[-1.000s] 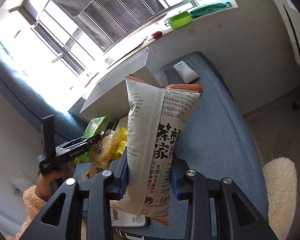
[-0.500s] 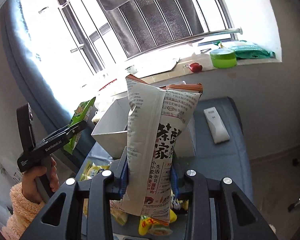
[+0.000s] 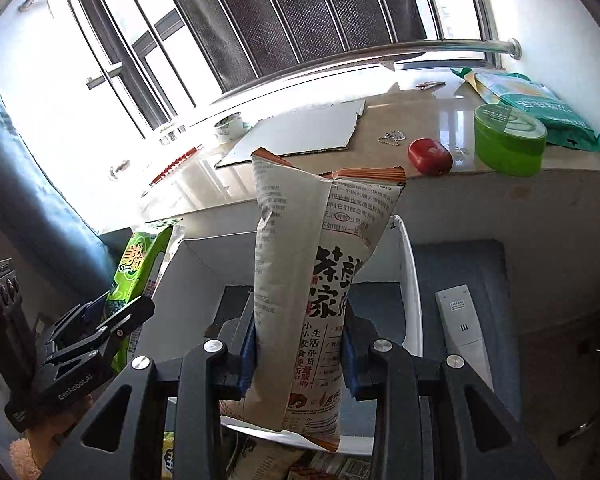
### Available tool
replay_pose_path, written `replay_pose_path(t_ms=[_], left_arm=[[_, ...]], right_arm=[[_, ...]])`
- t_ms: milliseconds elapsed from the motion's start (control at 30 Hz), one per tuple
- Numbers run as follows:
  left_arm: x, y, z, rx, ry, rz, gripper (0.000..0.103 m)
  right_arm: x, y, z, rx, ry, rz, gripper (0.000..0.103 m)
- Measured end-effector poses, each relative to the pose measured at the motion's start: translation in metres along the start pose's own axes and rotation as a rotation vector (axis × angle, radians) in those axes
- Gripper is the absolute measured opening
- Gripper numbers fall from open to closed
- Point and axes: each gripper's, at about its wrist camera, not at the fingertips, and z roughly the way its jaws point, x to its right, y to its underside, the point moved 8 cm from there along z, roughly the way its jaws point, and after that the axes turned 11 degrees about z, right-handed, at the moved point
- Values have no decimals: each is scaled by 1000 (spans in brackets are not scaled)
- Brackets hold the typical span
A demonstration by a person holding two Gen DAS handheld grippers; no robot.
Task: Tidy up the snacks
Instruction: 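Lift both held packs into the white box and open both tools, then withdraw both tools from the box back toward the snack pile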
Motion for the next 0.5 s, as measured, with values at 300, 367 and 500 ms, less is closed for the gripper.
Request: replay_pose_path(t_ms=[300,367,500], left_arm=[[-14,12,-9,7,25,-37,103],[-16,12,-23,43,29,-47,103],[-10,14,-60,140,129,-92,103]], right_arm=[[-12,-8,6,17,-13,33,103],[-17,-7,-6,53,-22,11,103],[-22,2,-38,126,-35,-29,103]])
